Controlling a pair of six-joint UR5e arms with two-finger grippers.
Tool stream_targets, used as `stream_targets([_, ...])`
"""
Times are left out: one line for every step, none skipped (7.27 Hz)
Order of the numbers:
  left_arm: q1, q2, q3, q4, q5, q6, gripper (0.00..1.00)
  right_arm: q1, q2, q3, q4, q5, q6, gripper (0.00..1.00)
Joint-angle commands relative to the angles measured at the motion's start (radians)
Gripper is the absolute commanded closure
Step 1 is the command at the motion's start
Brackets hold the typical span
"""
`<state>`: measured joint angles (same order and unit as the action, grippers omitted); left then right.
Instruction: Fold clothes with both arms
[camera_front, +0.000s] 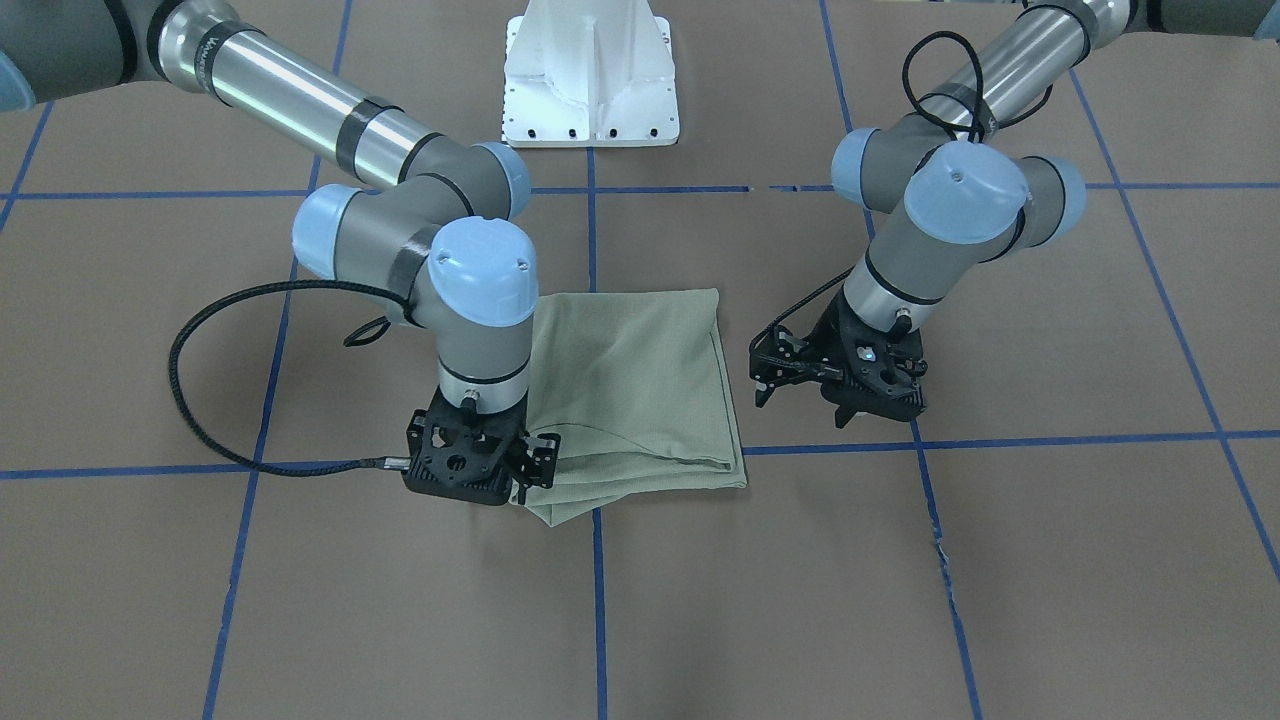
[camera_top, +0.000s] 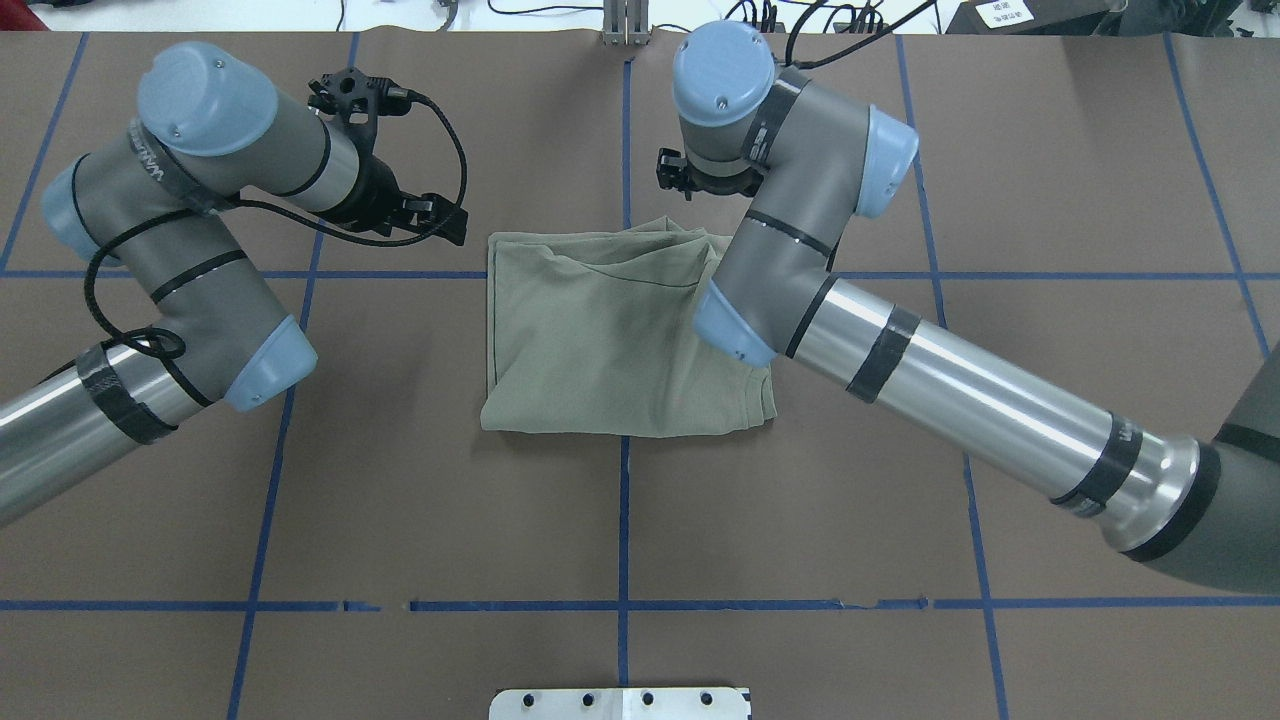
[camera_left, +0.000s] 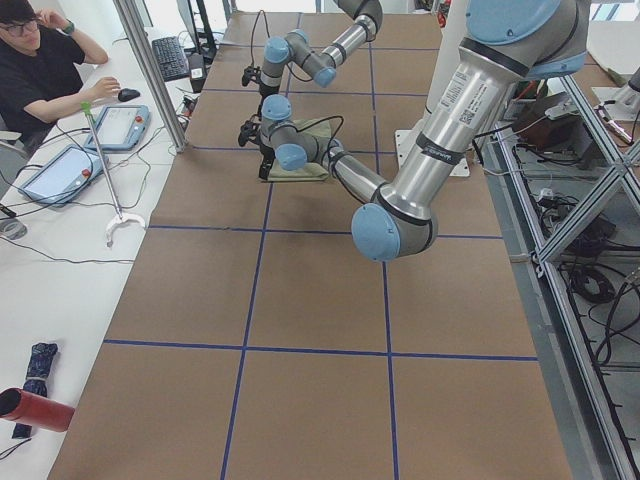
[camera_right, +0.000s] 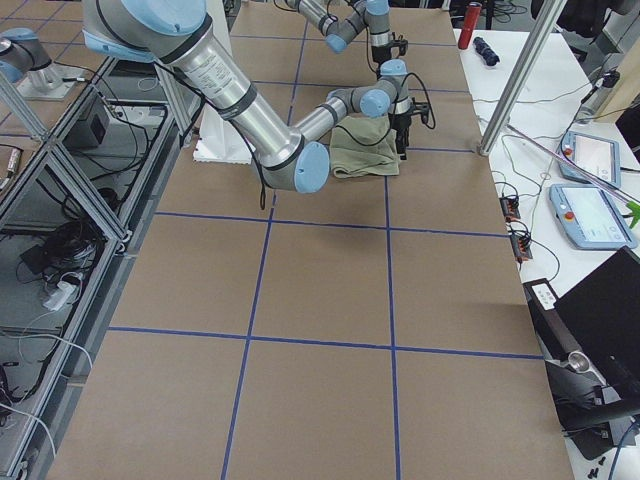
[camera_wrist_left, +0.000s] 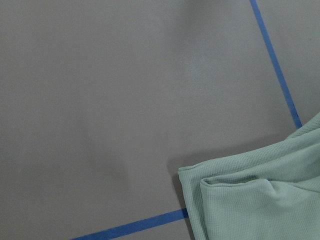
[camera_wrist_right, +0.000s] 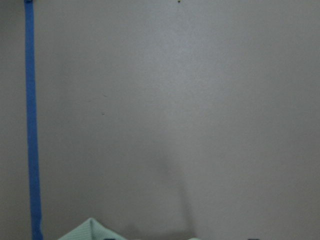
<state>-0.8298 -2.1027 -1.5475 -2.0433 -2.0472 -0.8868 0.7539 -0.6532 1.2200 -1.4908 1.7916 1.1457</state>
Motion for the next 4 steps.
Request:
stream_targets([-0.102, 0.076, -0.122, 0.125, -0.075, 0.169, 0.0, 0.181, -0.044, 0.063, -0.122, 0.232, -0.331, 0.0])
stream_targets([-0.167, 0.117, -0.187, 0.235, -0.082, 0.33, 0.0, 0.276, -0.13, 0.138, -0.172, 0.297, -0.536, 0.0])
stream_targets([-0.257, 0.154, -0.219, 0.332, -0.083, 0.512, 0.0, 0.388, -0.231, 0.197, -0.189, 0.352, -0.758, 0.0])
stream_targets([-0.35, 0.2, -0.229, 0.394, -0.1, 0.696, 0.0, 0.494, -0.315, 0.213, -0.189, 0.418, -0.944, 0.0])
